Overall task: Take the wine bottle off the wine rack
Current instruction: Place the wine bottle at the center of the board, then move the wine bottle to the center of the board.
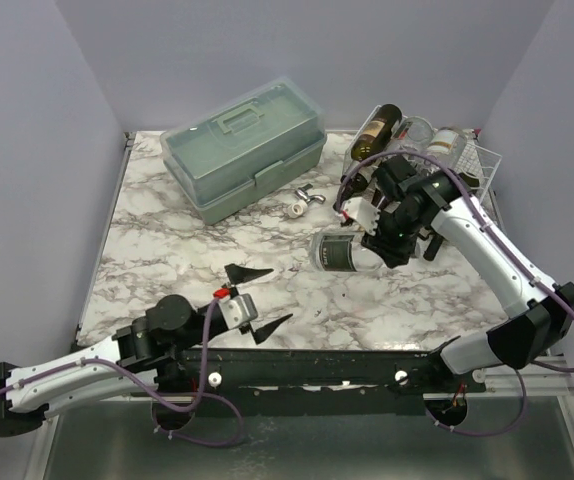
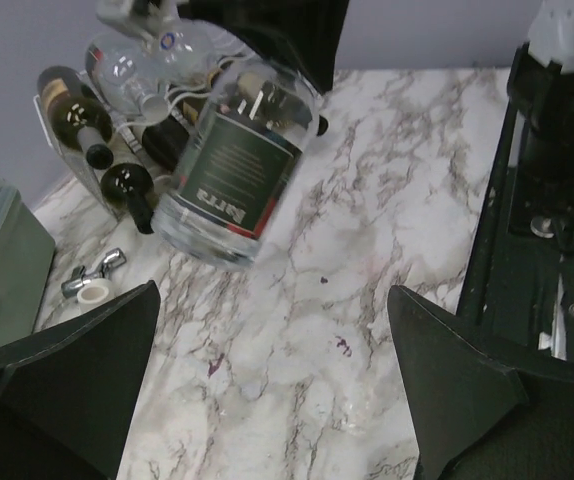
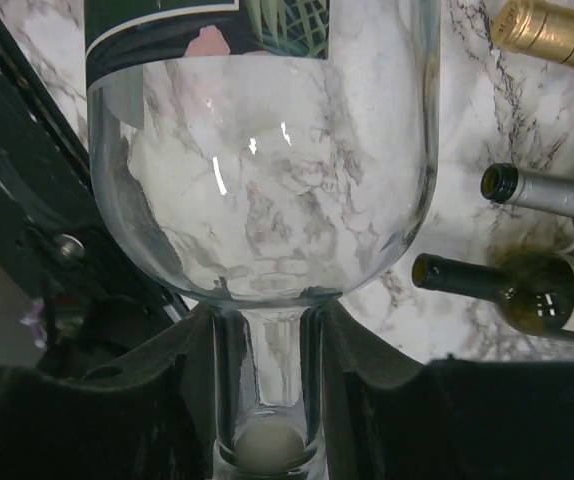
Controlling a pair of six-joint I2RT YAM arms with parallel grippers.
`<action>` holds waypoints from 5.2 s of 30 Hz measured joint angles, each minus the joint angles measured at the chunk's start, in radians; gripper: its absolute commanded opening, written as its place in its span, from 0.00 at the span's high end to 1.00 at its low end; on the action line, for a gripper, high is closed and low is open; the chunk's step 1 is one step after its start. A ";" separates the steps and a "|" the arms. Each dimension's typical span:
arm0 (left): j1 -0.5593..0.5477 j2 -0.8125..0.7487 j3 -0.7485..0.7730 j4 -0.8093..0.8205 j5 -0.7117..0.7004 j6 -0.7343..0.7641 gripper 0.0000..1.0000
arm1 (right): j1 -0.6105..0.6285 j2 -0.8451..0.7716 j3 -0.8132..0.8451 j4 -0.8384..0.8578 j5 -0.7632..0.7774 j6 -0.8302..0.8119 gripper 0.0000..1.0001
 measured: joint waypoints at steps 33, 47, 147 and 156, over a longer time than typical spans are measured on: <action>0.000 -0.241 0.059 -0.351 -0.211 0.027 0.01 | 0.515 0.016 -0.159 -0.031 0.812 -0.348 1.00; 0.000 -0.283 0.059 -0.379 -0.210 0.019 0.01 | 0.588 0.093 -0.242 -0.007 0.904 -0.382 0.95; 0.043 0.264 0.146 0.138 -0.129 -0.597 0.02 | -0.277 -0.272 -0.220 0.709 -0.172 0.619 0.01; 0.043 0.310 0.187 0.150 -0.230 -0.742 0.01 | -0.403 -0.439 -0.462 0.963 -0.369 0.760 0.00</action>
